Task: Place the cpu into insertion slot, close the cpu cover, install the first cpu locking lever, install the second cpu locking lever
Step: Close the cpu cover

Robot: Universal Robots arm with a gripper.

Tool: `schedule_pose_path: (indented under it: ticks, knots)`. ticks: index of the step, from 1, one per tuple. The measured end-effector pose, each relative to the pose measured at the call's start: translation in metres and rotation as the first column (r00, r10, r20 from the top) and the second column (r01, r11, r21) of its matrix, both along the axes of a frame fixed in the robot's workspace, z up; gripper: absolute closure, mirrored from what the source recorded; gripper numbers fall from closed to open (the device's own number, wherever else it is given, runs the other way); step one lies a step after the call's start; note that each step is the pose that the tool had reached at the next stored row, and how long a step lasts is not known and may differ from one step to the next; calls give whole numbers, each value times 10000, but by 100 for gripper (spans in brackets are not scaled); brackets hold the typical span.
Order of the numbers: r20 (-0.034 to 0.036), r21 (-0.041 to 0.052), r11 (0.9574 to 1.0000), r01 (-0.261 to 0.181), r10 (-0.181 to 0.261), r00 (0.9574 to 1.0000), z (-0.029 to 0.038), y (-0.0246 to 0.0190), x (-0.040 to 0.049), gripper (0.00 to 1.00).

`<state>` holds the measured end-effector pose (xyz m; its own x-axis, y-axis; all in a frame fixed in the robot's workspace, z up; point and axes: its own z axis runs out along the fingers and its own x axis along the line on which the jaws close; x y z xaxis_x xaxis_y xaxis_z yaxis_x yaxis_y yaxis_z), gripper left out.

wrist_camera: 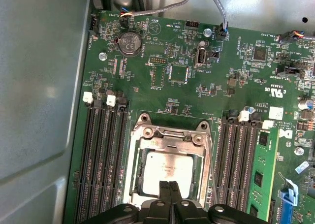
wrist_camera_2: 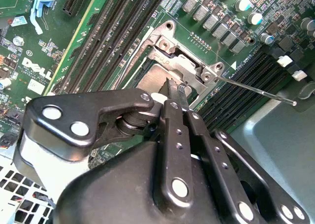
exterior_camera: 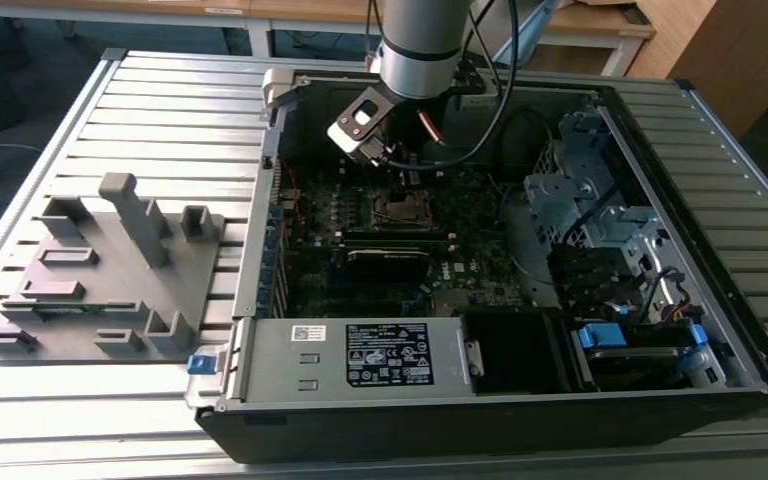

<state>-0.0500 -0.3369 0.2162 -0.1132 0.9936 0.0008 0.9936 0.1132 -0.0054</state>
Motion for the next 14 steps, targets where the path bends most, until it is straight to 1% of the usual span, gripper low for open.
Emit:
schedule_pose_path:
  ticks: [4,6,10,14]
  knots:
    - [0,0,10000,-10,10,10000,0,0,0,90]
    - [0,0,10000,-95,95,10000,0,0,0,90]
    - [-1,-1,9990,-455,455,9990,-1,0,0,90]
    - [0,0,9963,-860,860,9963,-1,0,0,90]
